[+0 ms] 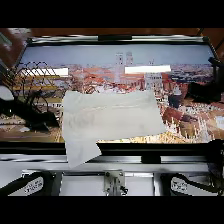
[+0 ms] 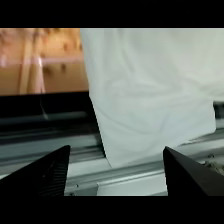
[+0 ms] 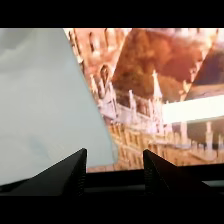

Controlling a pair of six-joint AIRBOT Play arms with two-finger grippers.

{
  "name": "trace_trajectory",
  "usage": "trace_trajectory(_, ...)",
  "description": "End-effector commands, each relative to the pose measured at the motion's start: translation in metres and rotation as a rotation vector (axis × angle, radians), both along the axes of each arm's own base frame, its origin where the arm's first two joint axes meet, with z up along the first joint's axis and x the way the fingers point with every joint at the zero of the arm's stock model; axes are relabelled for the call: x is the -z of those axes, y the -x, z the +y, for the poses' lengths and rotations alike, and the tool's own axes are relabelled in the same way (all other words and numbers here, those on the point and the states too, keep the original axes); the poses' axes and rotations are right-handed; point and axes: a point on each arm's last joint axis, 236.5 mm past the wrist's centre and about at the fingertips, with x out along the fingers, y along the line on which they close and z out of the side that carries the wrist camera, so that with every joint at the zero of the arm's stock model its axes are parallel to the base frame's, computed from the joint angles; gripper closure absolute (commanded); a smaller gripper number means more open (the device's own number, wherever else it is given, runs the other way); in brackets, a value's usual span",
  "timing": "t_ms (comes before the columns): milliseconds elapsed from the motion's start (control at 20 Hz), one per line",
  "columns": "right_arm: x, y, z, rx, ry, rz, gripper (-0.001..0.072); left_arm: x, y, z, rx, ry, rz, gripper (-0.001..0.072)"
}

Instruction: Fold the shirts.

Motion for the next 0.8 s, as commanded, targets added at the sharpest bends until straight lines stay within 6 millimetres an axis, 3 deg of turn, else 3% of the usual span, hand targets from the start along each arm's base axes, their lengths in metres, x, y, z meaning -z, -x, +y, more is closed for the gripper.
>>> trace_trajectory(0,0.007,0.03,0.007,0.017,-0.183,0.073,0.0249,0.039,0.079,-0.016,-0.026,0.165,0.176,0.0057)
trace_trajectory(50,0.011,0.031,0.009,0.014,-0.186,0.079,0.025,0.051,0.088,-0.017,-0.046,0.168,0.186,0.0227)
trace_trajectory(100,0.015,0.03,0.012,0.011,-0.19,0.077,0.025,0.06,0.092,-0.019,-0.071,0.169,0.187,0.0247)
trace_trajectory(300,0.017,0.022,0.018,0.003,-0.185,0.054,0.025,0.075,0.081,-0.038,-0.142,0.245,0.121,0.0244)
trace_trajectory(600,0.017,0.025,0.018,0.007,-0.187,0.065,0.025,0.087,0.067,-0.03,-0.171,0.197,0.066,0.0243)
trace_trajectory(750,0.017,0.024,0.019,0.01,-0.188,0.065,0.025,0.094,0.069,-0.03,-0.159,0.198,0.076,0.0243)
